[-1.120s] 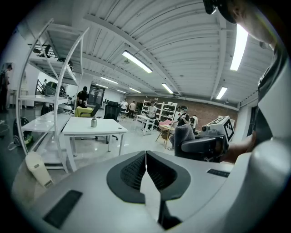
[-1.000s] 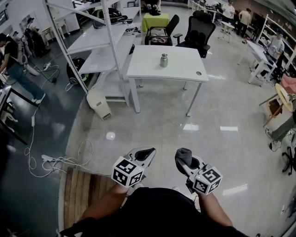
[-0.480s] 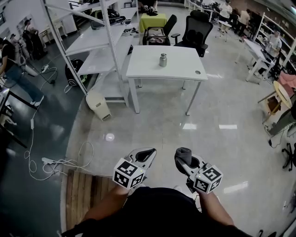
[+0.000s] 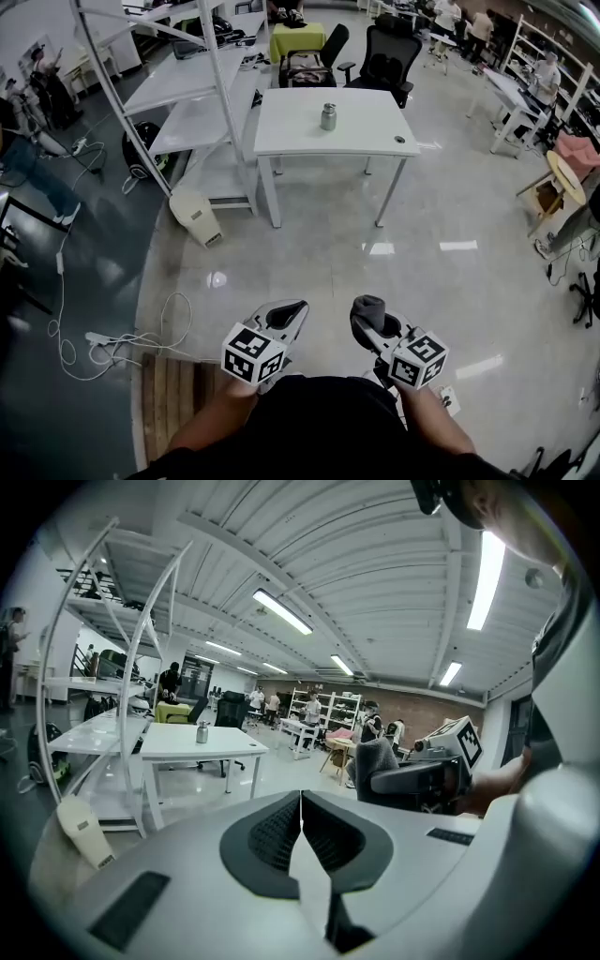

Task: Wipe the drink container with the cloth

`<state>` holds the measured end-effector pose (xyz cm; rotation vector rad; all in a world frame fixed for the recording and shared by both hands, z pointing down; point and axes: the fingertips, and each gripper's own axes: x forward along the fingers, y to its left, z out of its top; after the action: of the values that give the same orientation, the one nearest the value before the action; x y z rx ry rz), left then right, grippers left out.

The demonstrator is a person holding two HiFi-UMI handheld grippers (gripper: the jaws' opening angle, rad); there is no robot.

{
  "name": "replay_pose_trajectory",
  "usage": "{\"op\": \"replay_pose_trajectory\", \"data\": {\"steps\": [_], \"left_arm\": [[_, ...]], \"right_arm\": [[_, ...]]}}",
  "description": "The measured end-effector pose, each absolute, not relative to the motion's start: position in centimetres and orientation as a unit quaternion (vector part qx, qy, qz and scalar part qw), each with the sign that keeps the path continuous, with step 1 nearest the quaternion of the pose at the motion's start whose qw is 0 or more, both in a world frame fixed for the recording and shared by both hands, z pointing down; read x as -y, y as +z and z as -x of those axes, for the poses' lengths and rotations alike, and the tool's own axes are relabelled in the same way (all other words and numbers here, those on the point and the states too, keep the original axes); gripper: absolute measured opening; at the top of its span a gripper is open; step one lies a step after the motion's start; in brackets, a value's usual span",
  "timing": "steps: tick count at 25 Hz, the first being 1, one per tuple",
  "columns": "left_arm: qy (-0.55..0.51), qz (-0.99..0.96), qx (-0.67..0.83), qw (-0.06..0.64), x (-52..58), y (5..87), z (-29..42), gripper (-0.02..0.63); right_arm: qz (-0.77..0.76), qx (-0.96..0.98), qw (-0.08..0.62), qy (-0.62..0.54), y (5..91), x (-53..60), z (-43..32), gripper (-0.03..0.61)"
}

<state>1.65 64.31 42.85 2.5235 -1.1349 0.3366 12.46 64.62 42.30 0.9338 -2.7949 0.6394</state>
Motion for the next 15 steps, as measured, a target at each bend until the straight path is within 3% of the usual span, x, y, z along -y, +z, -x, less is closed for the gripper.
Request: {"op": "replay_pose_trajectory", "data": {"steps": [15], "left_arm": [[0.129, -0.895, 0.387, 0.182, -61.2, 44.4, 2.8, 0.017]], "right_arm": [[-0.337, 0.909, 0.049, 0.241, 42.8, -60.9, -9.3, 0.111]]}}
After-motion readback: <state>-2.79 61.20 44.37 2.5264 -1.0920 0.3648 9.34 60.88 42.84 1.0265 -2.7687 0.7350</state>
